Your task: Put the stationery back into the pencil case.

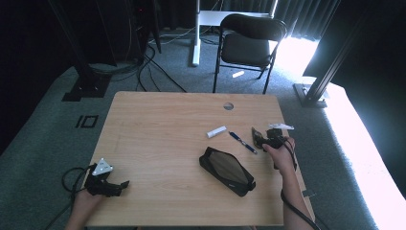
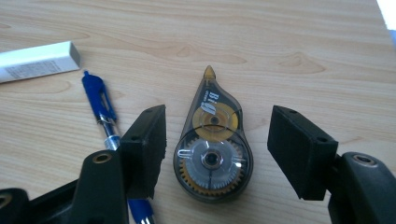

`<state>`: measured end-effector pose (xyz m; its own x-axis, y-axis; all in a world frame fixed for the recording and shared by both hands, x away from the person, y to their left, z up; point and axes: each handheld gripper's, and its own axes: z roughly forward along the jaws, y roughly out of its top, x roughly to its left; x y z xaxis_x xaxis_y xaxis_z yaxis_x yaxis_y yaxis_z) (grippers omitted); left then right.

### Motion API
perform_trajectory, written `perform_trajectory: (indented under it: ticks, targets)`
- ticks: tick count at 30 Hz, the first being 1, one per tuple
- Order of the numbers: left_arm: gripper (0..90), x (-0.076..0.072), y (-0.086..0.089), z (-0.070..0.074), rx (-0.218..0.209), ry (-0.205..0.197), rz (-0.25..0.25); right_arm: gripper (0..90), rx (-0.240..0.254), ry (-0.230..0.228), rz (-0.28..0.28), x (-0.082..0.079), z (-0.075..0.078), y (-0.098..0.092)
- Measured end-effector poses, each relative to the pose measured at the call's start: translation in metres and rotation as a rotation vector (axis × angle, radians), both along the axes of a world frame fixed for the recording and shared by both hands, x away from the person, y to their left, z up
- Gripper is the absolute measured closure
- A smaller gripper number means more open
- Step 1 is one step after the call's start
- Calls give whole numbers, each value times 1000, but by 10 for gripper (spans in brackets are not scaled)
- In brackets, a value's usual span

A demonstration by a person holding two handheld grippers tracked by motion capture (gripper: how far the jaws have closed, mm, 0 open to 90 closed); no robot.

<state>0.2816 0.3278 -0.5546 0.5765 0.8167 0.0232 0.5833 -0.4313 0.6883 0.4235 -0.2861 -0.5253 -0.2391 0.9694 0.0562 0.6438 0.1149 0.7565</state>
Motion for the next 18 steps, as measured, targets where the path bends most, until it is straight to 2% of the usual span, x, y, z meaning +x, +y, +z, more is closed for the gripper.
perform_trajectory:
  ticks: [8,18]
  targets:
    - [7,0,0,0,0,0,0,373,-22,26,-28,13,-12,3]
    - [7,0,0,0,0,0,0,381,-48,53,-18,22,-20,9]
